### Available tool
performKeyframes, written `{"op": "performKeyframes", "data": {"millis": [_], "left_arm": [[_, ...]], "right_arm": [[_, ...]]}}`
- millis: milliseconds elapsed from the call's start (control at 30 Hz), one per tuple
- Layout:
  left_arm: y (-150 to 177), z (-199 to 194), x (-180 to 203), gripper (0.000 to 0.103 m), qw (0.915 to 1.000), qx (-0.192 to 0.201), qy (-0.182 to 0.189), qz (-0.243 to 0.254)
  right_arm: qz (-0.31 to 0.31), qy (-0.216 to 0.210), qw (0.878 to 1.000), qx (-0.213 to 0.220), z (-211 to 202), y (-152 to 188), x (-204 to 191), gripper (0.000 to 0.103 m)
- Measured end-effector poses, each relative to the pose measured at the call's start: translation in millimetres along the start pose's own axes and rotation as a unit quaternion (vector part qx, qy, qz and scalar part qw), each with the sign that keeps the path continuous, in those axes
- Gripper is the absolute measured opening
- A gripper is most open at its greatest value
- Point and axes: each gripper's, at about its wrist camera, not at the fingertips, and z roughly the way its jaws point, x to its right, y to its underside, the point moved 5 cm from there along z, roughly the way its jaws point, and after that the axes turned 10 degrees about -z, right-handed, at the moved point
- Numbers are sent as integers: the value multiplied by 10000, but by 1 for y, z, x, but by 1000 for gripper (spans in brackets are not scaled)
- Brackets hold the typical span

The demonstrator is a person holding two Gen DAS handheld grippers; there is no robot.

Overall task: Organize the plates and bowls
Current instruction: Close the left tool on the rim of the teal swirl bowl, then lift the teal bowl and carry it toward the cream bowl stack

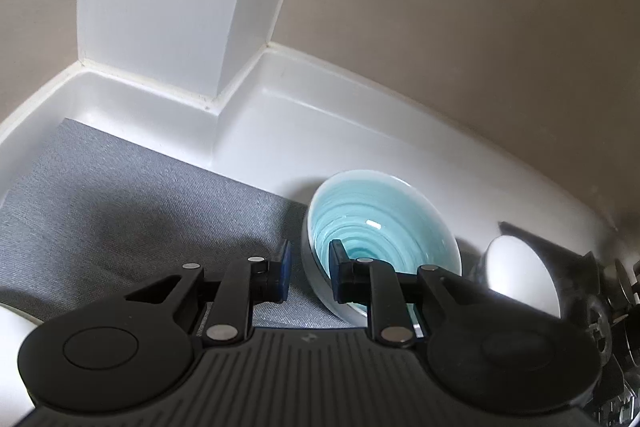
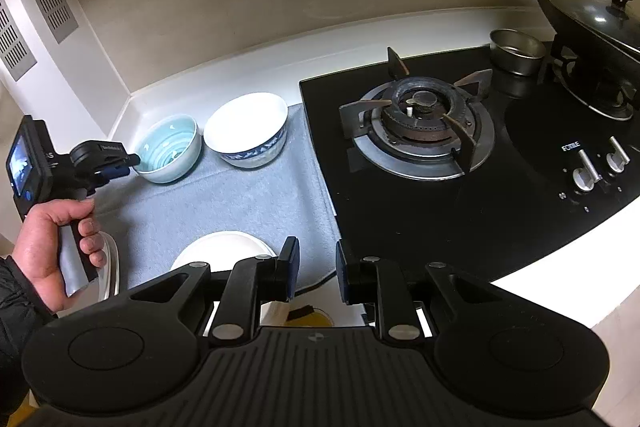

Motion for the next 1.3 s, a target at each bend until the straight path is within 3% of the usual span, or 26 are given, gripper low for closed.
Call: {"op": "performKeyframes", "data": {"millis": [333,567,967,1100,1300], "left_arm": [[0,14,5,18,9995,-242,-60,188],[13,-2,4,18,9974,-494,-26,524],[66,-48,-2,20,9814,-1357,339,1313],[72,-53,-3,22,9801,-1165,357,1565],[72,-57,-2,22,9820,-1028,376,1538]], "right_arm": [[-21,-190,9998,-35,16,-10,-15,23],[-80,-361,9993,-2,28,-21,-27,23],[-289,-784,9965,-100,62,-38,-60,23],[-404,-806,9958,-164,79,-46,-70,23],[-698,-761,9939,-399,120,-59,-89,27]]}}
